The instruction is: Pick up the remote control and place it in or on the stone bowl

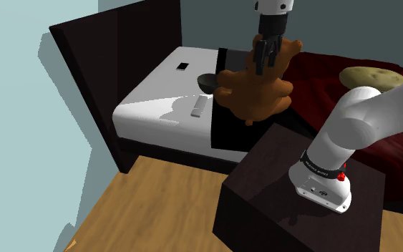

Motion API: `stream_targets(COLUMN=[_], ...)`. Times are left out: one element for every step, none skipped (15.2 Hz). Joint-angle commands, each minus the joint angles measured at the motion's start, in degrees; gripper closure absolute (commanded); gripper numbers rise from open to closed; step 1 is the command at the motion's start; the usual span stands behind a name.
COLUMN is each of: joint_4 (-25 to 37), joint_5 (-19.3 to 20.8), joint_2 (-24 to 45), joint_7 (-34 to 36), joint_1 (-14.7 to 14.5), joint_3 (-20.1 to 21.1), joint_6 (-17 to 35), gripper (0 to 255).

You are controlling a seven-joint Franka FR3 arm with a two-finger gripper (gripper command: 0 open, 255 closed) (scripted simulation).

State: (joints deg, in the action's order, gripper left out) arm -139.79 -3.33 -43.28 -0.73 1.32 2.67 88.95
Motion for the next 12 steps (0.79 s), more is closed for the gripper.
stream_targets(joint_4=[0.0,-0.45,-0.82,-1.1,-1.29,-1.4,-1.43,-1.37,-1.22,-0.99,-0.69,-0.3], joint_5=[0.0,-0.37,-0.7,-1.01,-1.28,-1.52,-1.72,-1.89,-2.02,-2.1,-2.15,-2.15], joint_2=[0.0,1.46,3.0,4.61,6.3,8.05,9.86,11.73,13.66,15.63,17.64,19.69], joint_7=[0.0,1.28,2.54,3.79,5.03,6.27,7.5,8.72,9.95,11.18,12.4,13.63], joint_1=[0.0,0.3,0.61,0.94,1.25,1.57,1.9,2.24,2.57,2.92,3.26,3.6], joint_3=[0.0,0.48,0.96,1.43,1.87,2.3,2.72,3.13,3.5,3.86,4.2,4.51], joint_6=[0.0,2.11,4.22,6.33,8.41,10.48,12.53,14.55,16.54,18.49,20.41,22.28], gripper=[0,0,0,0,0,0,0,0,0,0,0,0])
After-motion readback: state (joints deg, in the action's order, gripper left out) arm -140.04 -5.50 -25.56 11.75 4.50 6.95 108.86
